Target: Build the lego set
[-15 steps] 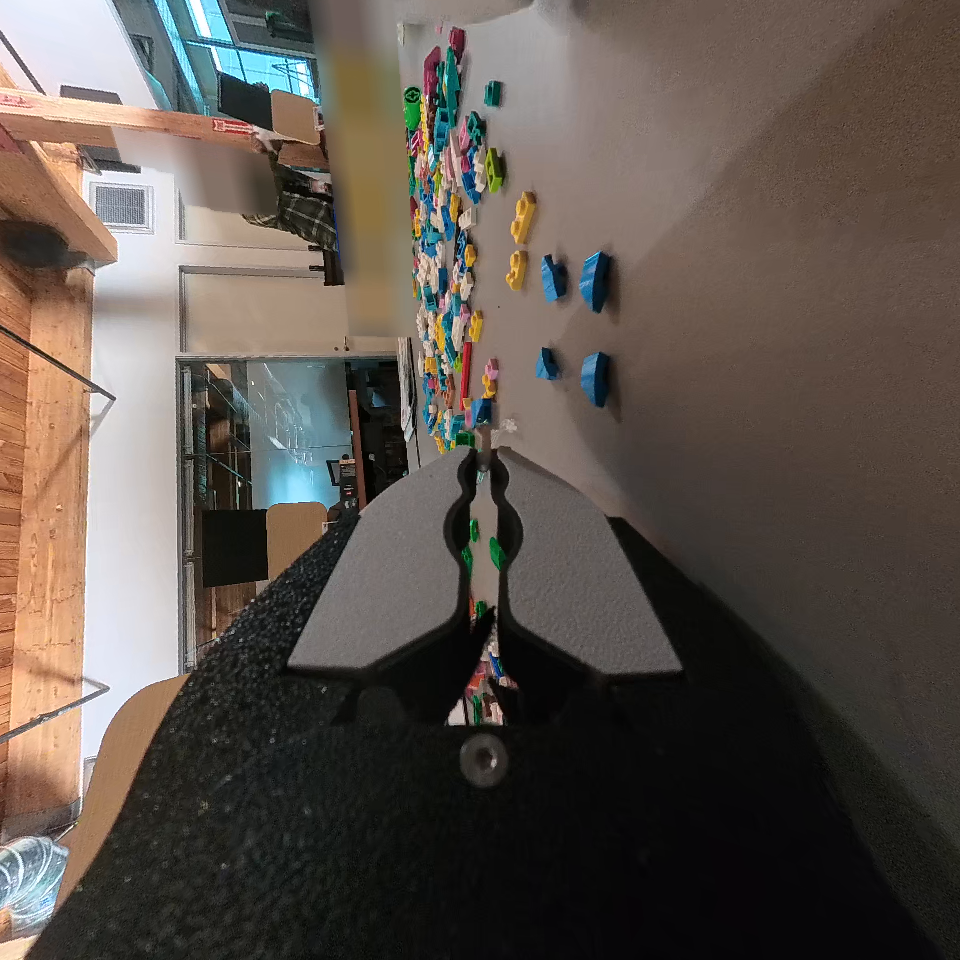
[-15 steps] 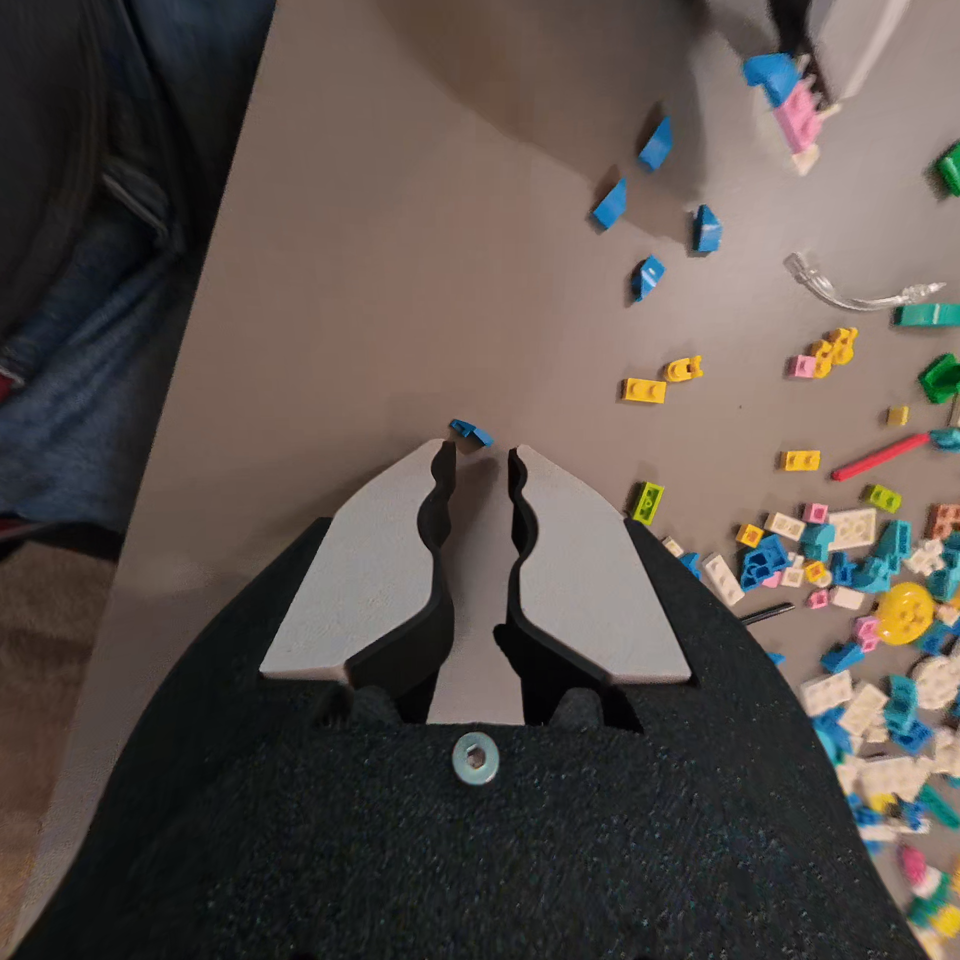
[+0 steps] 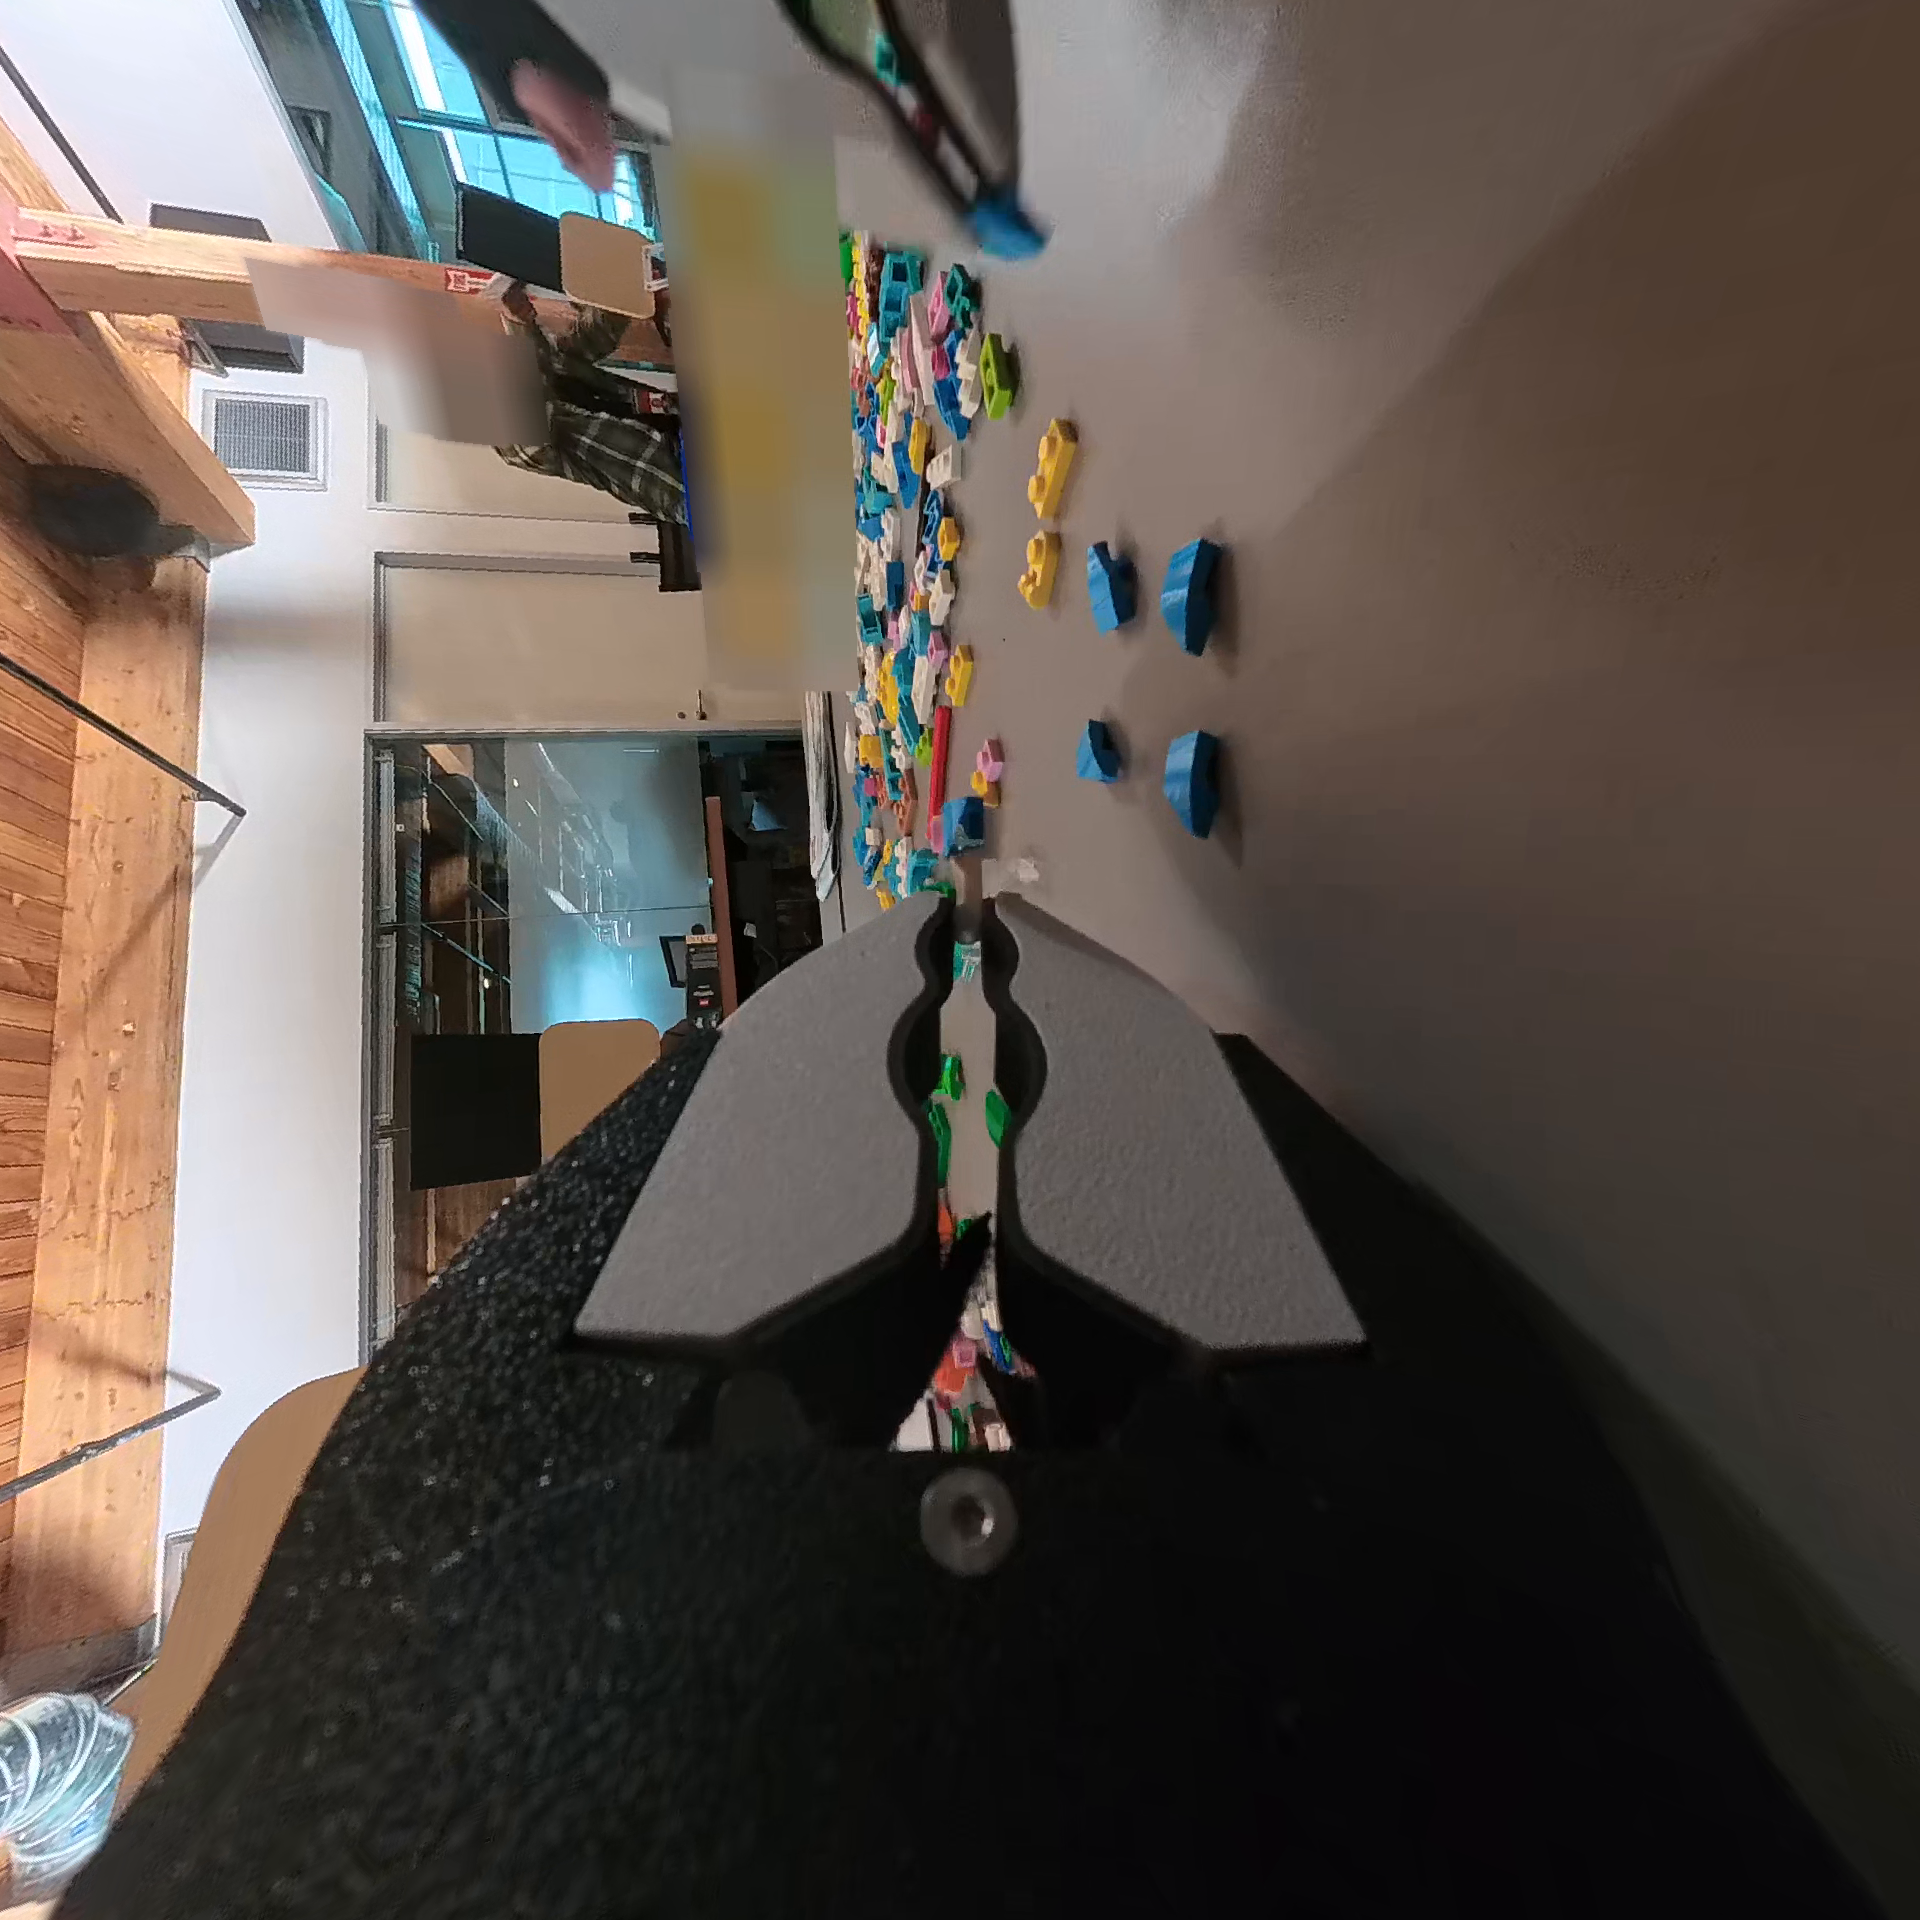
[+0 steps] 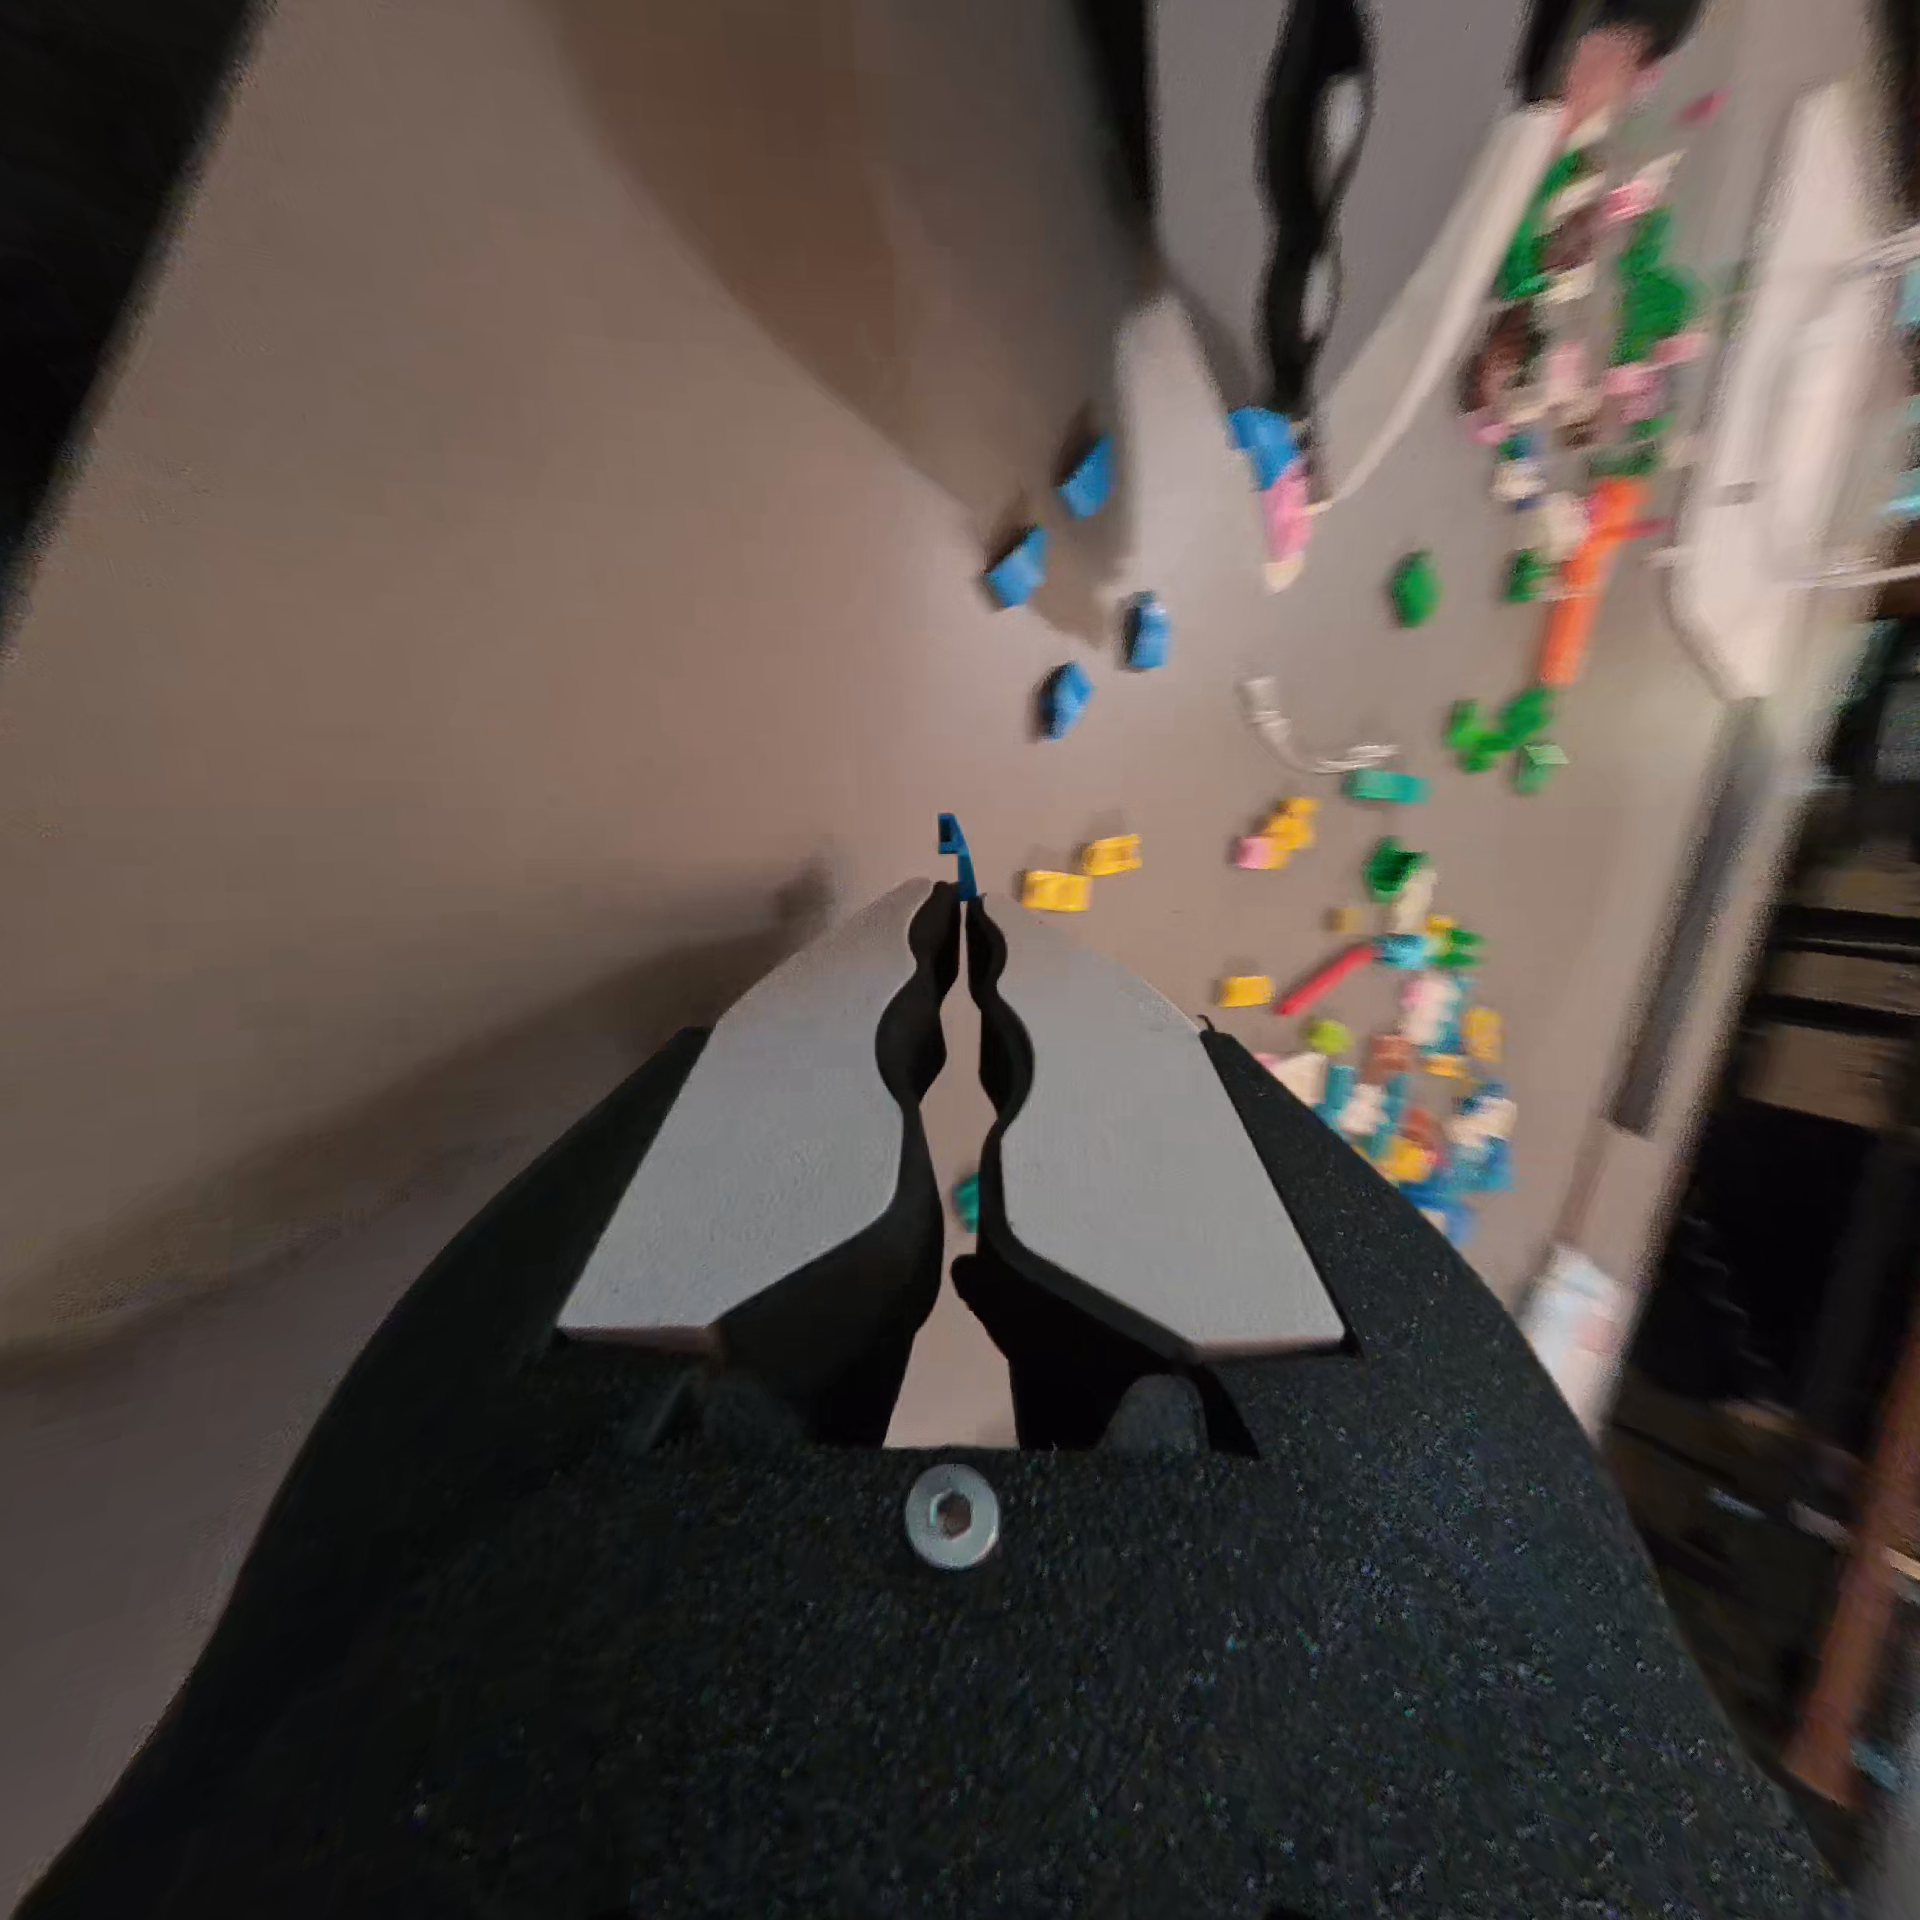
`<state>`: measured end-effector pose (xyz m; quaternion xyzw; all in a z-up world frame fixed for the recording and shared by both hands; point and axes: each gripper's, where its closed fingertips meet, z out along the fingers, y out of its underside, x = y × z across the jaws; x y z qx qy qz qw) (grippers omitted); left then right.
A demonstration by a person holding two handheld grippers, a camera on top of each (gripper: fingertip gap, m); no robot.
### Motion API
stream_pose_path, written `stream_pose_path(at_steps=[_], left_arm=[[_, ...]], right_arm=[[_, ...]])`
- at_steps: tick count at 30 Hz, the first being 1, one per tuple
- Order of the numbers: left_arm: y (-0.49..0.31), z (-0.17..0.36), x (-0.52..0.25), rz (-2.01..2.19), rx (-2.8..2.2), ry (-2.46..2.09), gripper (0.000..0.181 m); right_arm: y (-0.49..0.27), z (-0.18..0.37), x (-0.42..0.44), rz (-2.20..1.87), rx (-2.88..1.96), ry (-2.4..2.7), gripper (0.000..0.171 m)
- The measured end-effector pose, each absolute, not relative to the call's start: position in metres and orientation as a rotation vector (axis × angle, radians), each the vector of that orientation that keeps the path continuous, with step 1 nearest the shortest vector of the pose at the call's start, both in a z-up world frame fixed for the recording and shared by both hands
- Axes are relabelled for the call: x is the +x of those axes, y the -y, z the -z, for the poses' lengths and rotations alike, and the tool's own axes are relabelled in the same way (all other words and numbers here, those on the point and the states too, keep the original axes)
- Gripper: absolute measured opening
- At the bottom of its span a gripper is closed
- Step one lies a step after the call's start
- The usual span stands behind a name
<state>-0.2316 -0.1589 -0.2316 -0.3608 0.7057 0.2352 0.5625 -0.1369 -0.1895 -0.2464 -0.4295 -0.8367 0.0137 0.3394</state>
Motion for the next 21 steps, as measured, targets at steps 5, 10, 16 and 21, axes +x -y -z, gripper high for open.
stream_pose_path(at_steps=[5,10,16,21], left_arm=[[0.165,0.223,-0.226,-0.469,-0.845,-1.617,0.004],[0.178,0.181,-0.228,-0.511,-0.669,-1.415,0.004],[0.192,0.171,-0.221,-0.611,-0.516,-1.387,0.004],[0.19,0.172,-0.224,-0.585,-0.537,-1.384,0.004]], right_arm=[[0.167,0.212,-0.169,0.37,-0.73,1.86,0.001],[0.172,0.177,-0.201,0.5,-0.416,1.594,0.0],[0.18,0.155,-0.213,0.439,-0.313,1.42,0.0],[0.182,0.156,-0.207,0.431,-0.286,1.41,0.0]])
